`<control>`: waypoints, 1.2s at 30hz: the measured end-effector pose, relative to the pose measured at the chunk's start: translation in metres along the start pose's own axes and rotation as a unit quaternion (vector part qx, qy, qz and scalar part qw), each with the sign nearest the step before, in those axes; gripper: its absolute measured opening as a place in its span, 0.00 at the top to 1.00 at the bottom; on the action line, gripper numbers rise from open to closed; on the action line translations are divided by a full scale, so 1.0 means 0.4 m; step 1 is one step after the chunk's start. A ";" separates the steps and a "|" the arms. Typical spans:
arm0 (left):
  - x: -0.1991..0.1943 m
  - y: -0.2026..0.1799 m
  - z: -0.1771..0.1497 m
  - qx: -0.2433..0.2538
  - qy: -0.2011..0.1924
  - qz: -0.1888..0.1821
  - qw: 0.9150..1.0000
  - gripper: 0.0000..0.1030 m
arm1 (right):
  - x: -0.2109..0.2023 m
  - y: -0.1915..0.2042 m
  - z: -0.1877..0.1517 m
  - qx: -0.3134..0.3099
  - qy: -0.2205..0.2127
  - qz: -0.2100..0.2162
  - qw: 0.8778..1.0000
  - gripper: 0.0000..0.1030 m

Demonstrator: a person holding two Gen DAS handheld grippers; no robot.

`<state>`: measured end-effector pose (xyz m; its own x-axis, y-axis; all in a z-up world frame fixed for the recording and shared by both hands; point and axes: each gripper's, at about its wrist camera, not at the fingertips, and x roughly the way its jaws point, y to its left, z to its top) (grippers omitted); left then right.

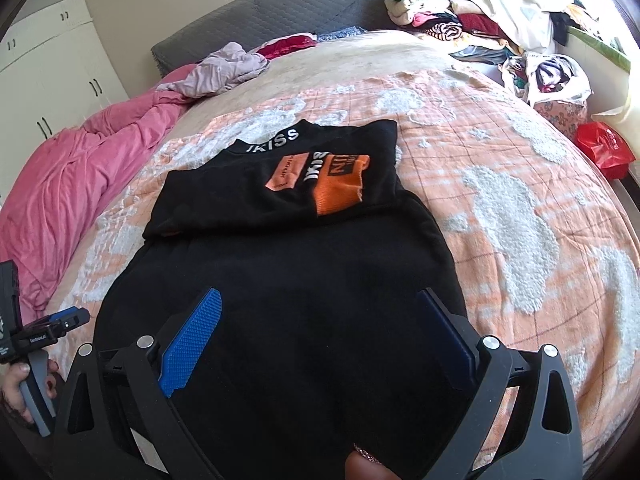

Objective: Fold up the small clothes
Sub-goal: 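Close both grippers on the black sweatshirt hem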

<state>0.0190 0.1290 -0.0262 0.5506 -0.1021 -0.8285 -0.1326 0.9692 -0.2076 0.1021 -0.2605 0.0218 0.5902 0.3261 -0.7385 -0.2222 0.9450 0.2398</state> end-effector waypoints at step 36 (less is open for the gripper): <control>0.011 -0.021 -0.169 0.005 0.076 -0.079 0.994 0.42 | -0.051 -0.135 -0.207 0.020 0.090 -0.030 0.995 0.06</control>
<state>-0.0333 0.1053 -0.0633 0.4329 -0.2845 -0.8553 -0.0459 0.9407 -0.3361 0.0376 -0.3202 -0.0283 0.4525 0.2631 -0.8521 -0.1576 0.9641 0.2139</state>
